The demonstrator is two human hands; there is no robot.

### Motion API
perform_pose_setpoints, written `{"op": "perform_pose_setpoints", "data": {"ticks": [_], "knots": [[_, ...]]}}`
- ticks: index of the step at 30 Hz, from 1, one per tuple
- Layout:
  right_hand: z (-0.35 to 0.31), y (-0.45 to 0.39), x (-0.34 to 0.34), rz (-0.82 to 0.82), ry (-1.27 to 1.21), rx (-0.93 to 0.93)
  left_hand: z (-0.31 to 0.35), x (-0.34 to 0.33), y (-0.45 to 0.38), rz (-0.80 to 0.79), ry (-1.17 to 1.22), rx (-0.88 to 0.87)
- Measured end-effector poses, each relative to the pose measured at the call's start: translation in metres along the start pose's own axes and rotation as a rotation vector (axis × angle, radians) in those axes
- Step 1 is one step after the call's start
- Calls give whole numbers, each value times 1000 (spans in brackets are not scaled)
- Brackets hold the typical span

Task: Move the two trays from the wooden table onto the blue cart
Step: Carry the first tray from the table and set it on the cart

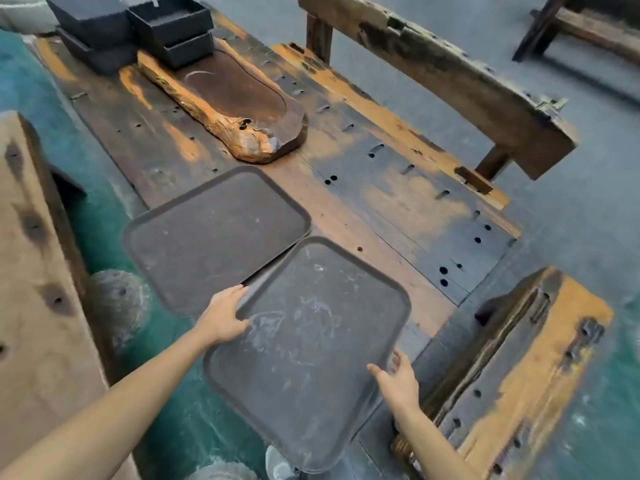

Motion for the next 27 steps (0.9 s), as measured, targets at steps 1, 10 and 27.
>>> {"op": "perform_pose_setpoints", "data": {"ticks": [1,10,27], "knots": [[2,-5,-1,28,-45,-30,-2,-3,-6,-16,4,14],[28,-41,-17,-90,-344,-185,-17,-27,-28,-95,229,187],[8,-76,36,-202,-174,-210,-19,-49,-12,-16,746,517]]}}
Point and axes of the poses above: each hand's wrist, its own y-axis away from the middle knuckle, its own x-axis out of the back of the hand, z = x × y, the point moved 4 cm from there along -y, towards the middle knuckle, and after that the axes turned 11 degrees about -x, right-handed, at the moved point
